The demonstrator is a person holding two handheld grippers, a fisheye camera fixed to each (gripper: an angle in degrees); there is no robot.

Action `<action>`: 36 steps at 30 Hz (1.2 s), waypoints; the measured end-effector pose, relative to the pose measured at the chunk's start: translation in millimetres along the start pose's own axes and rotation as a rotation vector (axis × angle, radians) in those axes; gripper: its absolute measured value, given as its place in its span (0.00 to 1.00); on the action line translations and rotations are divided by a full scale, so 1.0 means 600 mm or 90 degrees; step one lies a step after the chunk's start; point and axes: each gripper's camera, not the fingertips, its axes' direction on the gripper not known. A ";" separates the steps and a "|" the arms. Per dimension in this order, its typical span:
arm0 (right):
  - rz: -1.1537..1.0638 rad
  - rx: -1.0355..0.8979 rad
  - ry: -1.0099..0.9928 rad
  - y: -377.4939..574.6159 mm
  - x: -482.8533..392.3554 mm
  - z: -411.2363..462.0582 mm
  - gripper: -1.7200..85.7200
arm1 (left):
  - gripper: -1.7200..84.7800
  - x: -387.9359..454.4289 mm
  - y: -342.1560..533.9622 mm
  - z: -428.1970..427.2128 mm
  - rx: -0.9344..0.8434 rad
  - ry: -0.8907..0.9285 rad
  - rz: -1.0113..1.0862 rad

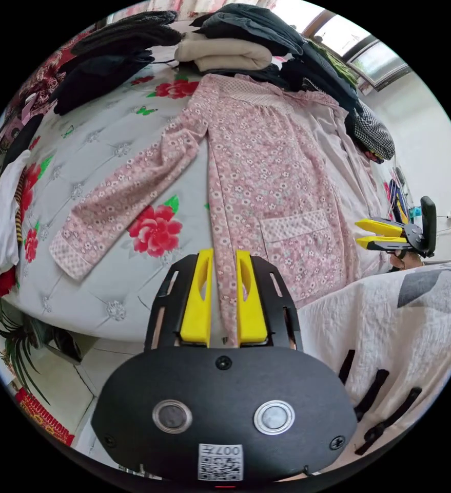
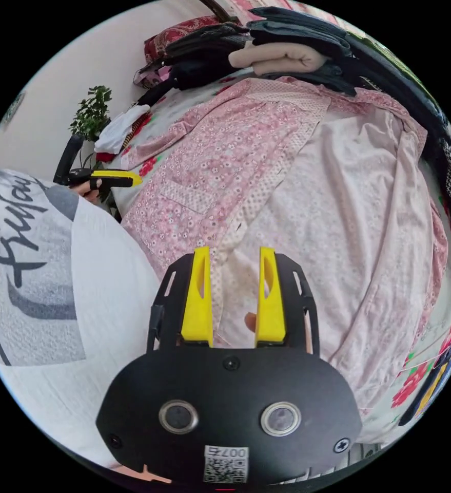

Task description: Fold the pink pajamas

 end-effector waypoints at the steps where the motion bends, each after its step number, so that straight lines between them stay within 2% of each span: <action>1: -0.020 -0.005 0.031 0.014 -0.026 0.022 0.14 | 0.10 0.007 0.006 0.006 -0.010 -0.006 0.003; 2: -0.037 0.026 0.057 0.023 -0.042 0.020 0.14 | 0.09 0.021 0.017 0.022 -0.037 -0.031 0.011; 4: -0.084 0.018 0.150 0.037 -0.085 0.037 0.14 | 0.06 0.046 0.036 0.030 -0.013 -0.094 0.061; 5: -0.086 0.016 0.155 0.039 -0.091 0.038 0.14 | 0.03 0.060 0.044 0.034 -0.012 -0.125 0.096; 8: -0.040 0.038 0.118 0.054 -0.091 0.029 0.14 | 0.01 0.079 0.049 0.043 -0.041 -0.183 0.109; 11: -0.031 0.044 0.096 0.072 -0.091 0.011 0.14 | 0.01 0.073 0.060 0.045 -0.023 -0.160 0.069; 14: 0.051 0.099 0.123 0.109 -0.054 -0.050 0.13 | 0.01 0.069 0.075 0.037 -0.013 -0.147 0.030; 16: 0.212 0.204 0.204 0.175 0.011 -0.121 0.13 | 0.01 0.071 0.091 0.027 0.014 -0.149 0.018; 17: 0.263 0.226 0.220 0.196 0.032 -0.137 0.13 | 0.01 0.073 0.101 0.020 0.030 -0.141 0.011; 19: 0.466 0.283 0.237 0.287 0.118 -0.185 0.13 | 0.01 0.074 0.116 0.012 0.054 -0.128 0.000; 22: 0.588 0.284 0.209 0.361 0.191 -0.197 0.12 | 0.01 0.076 0.133 0.010 0.070 -0.096 -0.016; 27: 0.627 0.220 0.161 0.372 0.235 -0.174 0.08 | 0.01 0.099 0.139 0.018 0.084 -0.063 -0.002; 29: 0.579 0.238 0.157 0.358 0.220 -0.199 0.05 | 0.01 0.109 0.140 0.016 0.092 -0.055 0.007; 32: 0.415 0.324 0.231 0.304 0.132 -0.274 0.03 | 0.01 0.120 0.142 0.010 0.108 -0.047 0.020; 34: 0.186 0.332 0.264 0.232 0.019 -0.310 0.03 | 0.01 0.124 0.143 0.009 0.109 -0.044 0.029; 36: 0.001 0.301 0.213 0.182 -0.069 -0.303 0.03 | 0.01 0.130 0.142 0.009 0.115 -0.039 0.042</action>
